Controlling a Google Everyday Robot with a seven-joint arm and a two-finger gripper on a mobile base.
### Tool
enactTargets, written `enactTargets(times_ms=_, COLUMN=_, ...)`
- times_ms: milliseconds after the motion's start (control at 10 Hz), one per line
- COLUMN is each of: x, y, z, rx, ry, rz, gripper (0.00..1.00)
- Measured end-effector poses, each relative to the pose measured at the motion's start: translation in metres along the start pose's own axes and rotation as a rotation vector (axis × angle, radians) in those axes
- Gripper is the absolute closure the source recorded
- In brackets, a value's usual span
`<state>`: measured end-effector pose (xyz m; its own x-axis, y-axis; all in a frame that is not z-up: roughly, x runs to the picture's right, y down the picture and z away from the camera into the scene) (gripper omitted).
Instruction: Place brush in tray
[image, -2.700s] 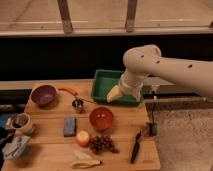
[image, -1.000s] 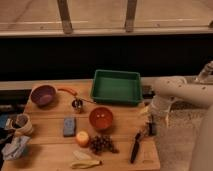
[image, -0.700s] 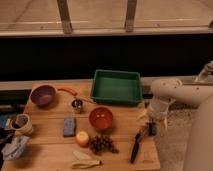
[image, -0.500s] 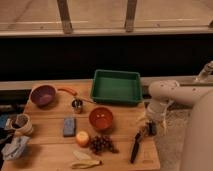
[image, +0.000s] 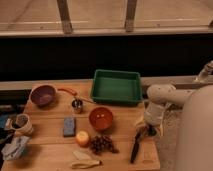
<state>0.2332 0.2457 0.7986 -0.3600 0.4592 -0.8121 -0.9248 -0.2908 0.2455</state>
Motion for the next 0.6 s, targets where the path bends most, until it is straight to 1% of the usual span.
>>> enactTargets(times_ms=200, x=-0.003, y=-0.004, z=0.009, rx=-0.019, ry=0.024, rz=0.005, gripper=0.20)
enactTargets(times_ms=400, x=-0.007, y=-0.002, z=0.016, rx=-0.023, ry=0.029, rz=0.005, gripper=0.34)
enactTargets(times_ms=500, x=-0.008, y=-0.003, z=0.017, rx=-0.024, ry=0.026, rz=0.005, gripper=0.43)
enactTargets(times_ms=600, x=-0.010, y=-0.004, z=0.018, rx=-0.029, ry=0.019, rz=0.002, gripper=0.55)
